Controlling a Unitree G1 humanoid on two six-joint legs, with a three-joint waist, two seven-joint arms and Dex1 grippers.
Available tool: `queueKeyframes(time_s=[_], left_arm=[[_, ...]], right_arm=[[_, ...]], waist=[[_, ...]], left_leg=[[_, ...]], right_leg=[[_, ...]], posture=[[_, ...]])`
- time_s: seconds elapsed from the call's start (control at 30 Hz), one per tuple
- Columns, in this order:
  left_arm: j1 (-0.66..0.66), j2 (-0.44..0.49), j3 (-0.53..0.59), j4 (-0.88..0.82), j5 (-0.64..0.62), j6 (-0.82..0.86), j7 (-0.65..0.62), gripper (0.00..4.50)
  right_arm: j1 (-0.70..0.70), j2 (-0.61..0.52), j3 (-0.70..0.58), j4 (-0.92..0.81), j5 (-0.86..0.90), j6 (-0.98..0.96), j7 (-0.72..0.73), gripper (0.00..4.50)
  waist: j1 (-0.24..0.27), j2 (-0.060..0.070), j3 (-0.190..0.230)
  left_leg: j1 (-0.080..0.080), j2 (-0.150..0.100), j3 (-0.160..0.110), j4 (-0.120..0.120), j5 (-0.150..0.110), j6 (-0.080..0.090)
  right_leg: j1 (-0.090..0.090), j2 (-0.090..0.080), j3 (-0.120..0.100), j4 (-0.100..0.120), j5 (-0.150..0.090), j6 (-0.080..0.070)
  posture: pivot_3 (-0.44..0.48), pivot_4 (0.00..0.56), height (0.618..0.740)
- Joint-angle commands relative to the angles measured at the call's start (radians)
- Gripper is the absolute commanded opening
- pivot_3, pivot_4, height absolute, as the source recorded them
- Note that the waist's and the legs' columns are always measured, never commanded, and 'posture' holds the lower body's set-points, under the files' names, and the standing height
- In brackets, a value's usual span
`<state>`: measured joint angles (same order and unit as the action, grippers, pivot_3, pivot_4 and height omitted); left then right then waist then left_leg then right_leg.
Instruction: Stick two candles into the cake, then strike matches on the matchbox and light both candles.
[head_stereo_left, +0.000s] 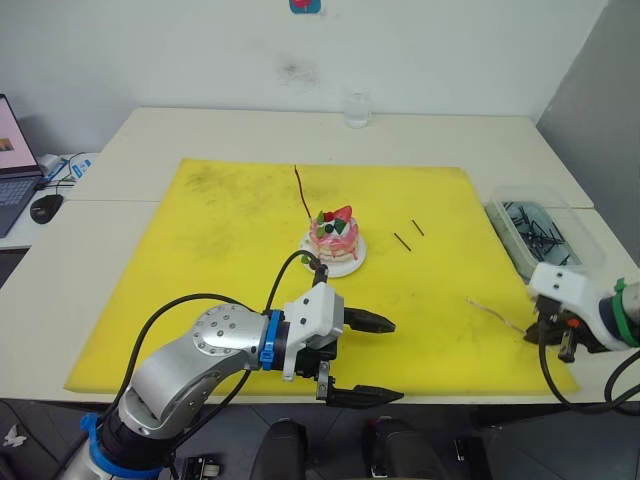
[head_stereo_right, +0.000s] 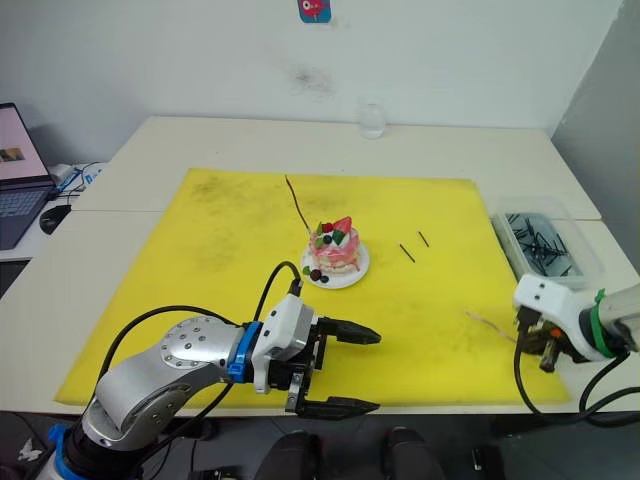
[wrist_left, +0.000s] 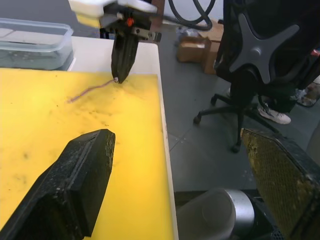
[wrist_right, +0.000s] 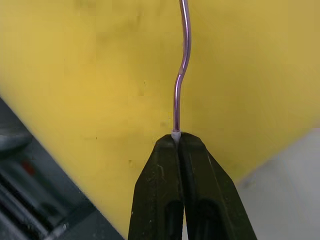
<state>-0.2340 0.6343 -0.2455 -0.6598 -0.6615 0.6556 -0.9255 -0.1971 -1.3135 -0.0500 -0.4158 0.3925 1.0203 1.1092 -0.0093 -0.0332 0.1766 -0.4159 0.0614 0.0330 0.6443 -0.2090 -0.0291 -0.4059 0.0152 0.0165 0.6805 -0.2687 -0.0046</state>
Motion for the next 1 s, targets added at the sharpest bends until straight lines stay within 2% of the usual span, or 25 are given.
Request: queueKeyframes(time_s=[0.03, 0.1, 0.17, 0.23, 0.3, 0.37, 0.47, 0.7, 1.0], left_arm=[[0.041, 0.040, 0.110, -0.026, -0.043, 0.001, 0.011, 4.50], [0.063, 0.058, 0.166, -0.020, -0.073, 0.031, 0.038, 4.50], [0.076, 0.072, 0.228, -0.014, -0.108, 0.074, 0.080, 4.50], [0.081, 0.076, 0.273, -0.004, -0.130, 0.097, 0.114, 4.50], [0.078, 0.064, 0.315, 0.008, -0.144, 0.102, 0.151, 4.50], [0.069, 0.043, 0.350, 0.022, -0.155, 0.100, 0.191, 4.50], [0.050, 0.019, 0.389, 0.045, -0.173, 0.093, 0.227, 4.50], [0.028, 0.039, 0.425, 0.092, -0.182, 0.087, 0.217, 4.50], [-0.010, 0.060, 0.413, 0.110, -0.183, 0.100, 0.208, 4.50]], right_arm=[[-0.118, 0.109, -0.121, -0.070, 0.129, 0.081, -0.055, 0.04], [-0.217, 0.260, -0.140, -0.099, 0.193, 0.138, -0.151, 0.04], [-0.303, 0.485, -0.143, -0.119, 0.225, 0.126, -0.295, 0.04], [-0.342, 0.679, -0.130, -0.109, 0.191, 0.043, -0.429, 0.04], [-0.341, 0.830, -0.095, -0.077, 0.144, -0.106, -0.489, 0.04], [-0.329, 0.923, -0.047, -0.030, 0.095, -0.239, -0.515, 0.04], [-0.309, 1.006, 0.037, 0.072, 0.000, -0.464, -0.510, 0.04], [-0.302, 1.135, 0.148, 0.344, -0.156, -0.861, -0.522, 0.04], [-0.330, 1.222, 0.162, 0.537, -0.212, -1.050, -0.562, 0.04]], waist=[[-0.006, 0.000, 0.000], [-0.009, -0.001, 0.000], [-0.014, -0.001, 0.000], [-0.020, -0.001, 0.000], [-0.019, 0.000, 0.001], [-0.015, 0.000, 0.001], [-0.014, 0.000, 0.001], [-0.016, 0.000, 0.001], [-0.017, 0.000, 0.001]], left_leg=[[0.000, 0.000, 0.000, 0.000, 0.000, 0.000], [0.000, 0.000, -0.002, 0.000, 0.000, 0.000], [0.001, 0.000, -0.002, -0.001, 0.000, 0.000], [0.001, 0.000, -0.003, -0.001, 0.000, 0.000], [-0.001, 0.000, -0.003, -0.001, 0.000, 0.000], [-0.002, 0.001, -0.003, -0.002, 0.000, 0.000], [-0.002, 0.000, 0.000, -0.002, 0.000, 0.000], [-0.001, -0.001, 0.001, 0.000, 0.000, 0.000], [-0.001, 0.002, -0.001, -0.002, 0.000, 0.000]], right_leg=[[0.000, 0.000, 0.000, 0.000, 0.000, 0.000], [0.000, 0.001, -0.002, 0.001, 0.000, 0.000], [0.000, 0.002, -0.003, 0.001, 0.000, 0.000], [0.000, 0.003, -0.002, 0.002, 0.000, 0.000], [-0.001, 0.003, -0.002, 0.002, 0.000, 0.000], [-0.001, 0.003, -0.002, 0.001, 0.000, 0.000], [-0.001, 0.001, 0.000, 0.000, -0.001, 0.002], [-0.001, 0.000, 0.001, 0.001, 0.000, 0.003], [-0.001, 0.001, 0.000, 0.001, 0.001, 0.001]], posture=[[0.000, 0.150, 0.740], [0.000, 0.150, 0.740], [0.000, 0.150, 0.740], [0.000, 0.150, 0.740], [0.000, 0.150, 0.740], [0.000, 0.150, 0.740], [0.000, 0.150, 0.740], [0.000, 0.150, 0.740], [0.000, 0.150, 0.740]])
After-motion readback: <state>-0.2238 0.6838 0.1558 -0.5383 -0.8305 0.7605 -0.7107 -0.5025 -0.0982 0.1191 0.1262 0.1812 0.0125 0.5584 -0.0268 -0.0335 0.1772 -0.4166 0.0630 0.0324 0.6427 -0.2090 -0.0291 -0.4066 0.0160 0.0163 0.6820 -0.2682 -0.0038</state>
